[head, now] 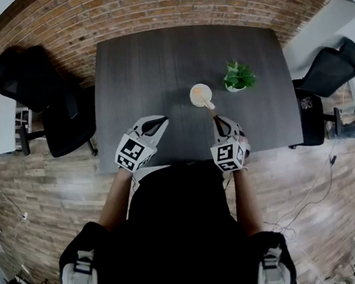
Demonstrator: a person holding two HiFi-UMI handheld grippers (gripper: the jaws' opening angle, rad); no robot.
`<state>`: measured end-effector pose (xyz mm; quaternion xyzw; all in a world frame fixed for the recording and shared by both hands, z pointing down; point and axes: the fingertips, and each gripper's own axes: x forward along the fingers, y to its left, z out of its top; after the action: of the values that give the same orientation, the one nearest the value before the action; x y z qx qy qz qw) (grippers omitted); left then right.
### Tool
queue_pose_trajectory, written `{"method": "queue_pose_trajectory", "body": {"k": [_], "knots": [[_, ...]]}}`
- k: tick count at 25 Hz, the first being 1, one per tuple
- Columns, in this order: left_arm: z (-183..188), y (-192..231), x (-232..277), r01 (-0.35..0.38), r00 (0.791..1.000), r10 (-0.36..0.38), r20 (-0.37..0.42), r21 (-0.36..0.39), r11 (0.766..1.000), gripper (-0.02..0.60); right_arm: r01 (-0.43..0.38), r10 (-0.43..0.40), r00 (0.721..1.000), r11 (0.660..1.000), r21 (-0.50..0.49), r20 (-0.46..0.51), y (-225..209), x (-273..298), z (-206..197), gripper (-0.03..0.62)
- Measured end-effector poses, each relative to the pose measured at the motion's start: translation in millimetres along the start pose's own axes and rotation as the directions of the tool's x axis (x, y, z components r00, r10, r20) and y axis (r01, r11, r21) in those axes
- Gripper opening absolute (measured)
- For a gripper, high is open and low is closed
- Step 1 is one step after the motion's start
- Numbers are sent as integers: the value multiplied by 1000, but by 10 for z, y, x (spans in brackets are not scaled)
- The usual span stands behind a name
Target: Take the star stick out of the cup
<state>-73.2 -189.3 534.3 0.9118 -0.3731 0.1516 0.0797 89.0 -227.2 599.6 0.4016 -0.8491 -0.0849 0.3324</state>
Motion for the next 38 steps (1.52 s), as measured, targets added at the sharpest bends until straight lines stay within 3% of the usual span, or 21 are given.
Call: {"method": "queue_pose_trajectory", "body": {"k": [24, 38], "knots": [[27, -45, 39, 20, 1000, -20, 8, -4, 1000, 2, -115, 106, 980, 992, 45, 168, 228, 24, 791, 17], [47, -78, 59, 24, 1000, -24, 14, 2, 1000, 2, -134, 114, 977, 986, 100, 181, 233, 19, 853, 17]]}}
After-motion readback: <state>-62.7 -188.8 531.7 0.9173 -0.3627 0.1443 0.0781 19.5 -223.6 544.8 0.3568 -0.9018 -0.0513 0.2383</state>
